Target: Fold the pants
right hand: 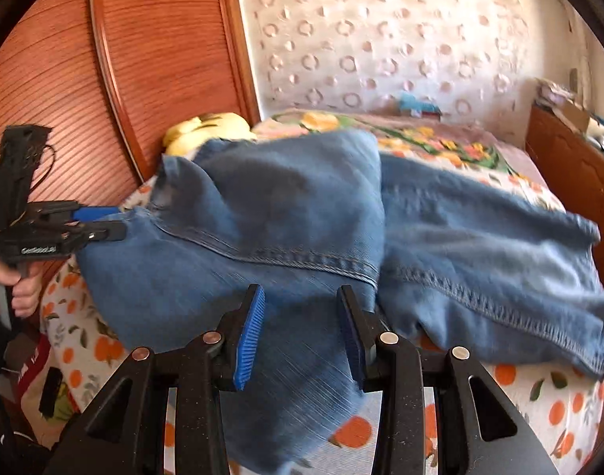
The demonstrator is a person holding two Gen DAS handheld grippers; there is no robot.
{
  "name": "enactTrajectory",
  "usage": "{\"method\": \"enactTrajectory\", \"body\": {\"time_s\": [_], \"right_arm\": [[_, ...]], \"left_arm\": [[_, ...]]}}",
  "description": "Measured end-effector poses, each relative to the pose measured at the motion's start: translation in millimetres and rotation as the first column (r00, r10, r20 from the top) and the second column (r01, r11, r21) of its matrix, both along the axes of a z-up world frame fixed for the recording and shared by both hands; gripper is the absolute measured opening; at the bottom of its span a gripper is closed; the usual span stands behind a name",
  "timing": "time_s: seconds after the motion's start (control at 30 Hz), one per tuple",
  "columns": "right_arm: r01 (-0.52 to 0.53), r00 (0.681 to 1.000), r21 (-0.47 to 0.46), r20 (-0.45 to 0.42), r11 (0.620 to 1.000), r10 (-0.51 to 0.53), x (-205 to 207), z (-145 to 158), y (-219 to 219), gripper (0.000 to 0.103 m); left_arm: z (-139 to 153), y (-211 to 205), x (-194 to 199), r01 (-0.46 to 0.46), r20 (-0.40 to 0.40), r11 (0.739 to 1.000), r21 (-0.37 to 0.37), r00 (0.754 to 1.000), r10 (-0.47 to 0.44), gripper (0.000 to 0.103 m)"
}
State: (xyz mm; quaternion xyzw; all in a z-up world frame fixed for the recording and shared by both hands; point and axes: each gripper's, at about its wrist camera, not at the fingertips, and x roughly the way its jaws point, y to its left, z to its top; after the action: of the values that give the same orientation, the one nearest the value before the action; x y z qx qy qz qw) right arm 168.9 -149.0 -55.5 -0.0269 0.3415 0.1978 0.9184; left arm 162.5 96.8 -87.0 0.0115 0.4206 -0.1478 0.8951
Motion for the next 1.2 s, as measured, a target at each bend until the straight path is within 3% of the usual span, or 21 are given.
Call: {"method": "enactTrajectory", "body": {"time_s": [0.03, 0.2, 0.3, 0.43, 0.63, 0.83, 1.1, 1.2], "right_arm": [[0.009, 1.0, -0.007, -0.005, 1.0, -0.009, 0, 0, 3, 0.039], [0.036, 0.999, -0.011, -0.011, 0.999, -0.037, -2, 2, 11, 0.039], [0.048, 0.999, 0.006, -0.017, 0.999, -0.048, -5, -3, 9, 0.039], [0.049, 0.999, 0.025, -0.02, 0.999, -0.048, -3, -7, 3, 0.039], [0.044, 0.999, 0.028, -0.015, 0.999, -0.044, -4, -19, -9, 0.039], [0.041, 0.999, 0.028, -0.023, 0.999, -0.04, -1, -31, -24, 0.039], [0.014, 1.0, 0.021, -0.022, 1.0, -0.014, 1, -19, -25, 0.039], [-0.002, 1.0, 0.008, -0.003, 1.0, 0.002, 8, -4, -25, 0.039]], "left_arm": [[-2, 0, -2, 0.003, -0.004, 1.0, -0.01, 1.0, -0.003, 0.048], [-4, 1, -16, 0.009, 0.007, 1.0, -0.015, 1.0, -0.009, 0.016], [1, 3, -26, 0.026, 0.036, 0.999, -0.031, 0.999, -0.025, 0.007], [21, 14, -50, -0.005, 0.107, 0.997, -0.081, 0.994, 0.013, 0.006], [16, 32, -72, -0.058, 0.074, 0.995, -0.082, 0.995, 0.064, 0.006], [6, 31, -74, -0.08, 0.051, 0.995, -0.061, 0.995, 0.083, 0.009], [20, 45, -55, -0.111, 0.075, 0.99, -0.087, 0.99, 0.117, 0.045], [24, 48, -44, -0.117, 0.098, 0.989, -0.093, 0.987, 0.126, 0.049]]}}
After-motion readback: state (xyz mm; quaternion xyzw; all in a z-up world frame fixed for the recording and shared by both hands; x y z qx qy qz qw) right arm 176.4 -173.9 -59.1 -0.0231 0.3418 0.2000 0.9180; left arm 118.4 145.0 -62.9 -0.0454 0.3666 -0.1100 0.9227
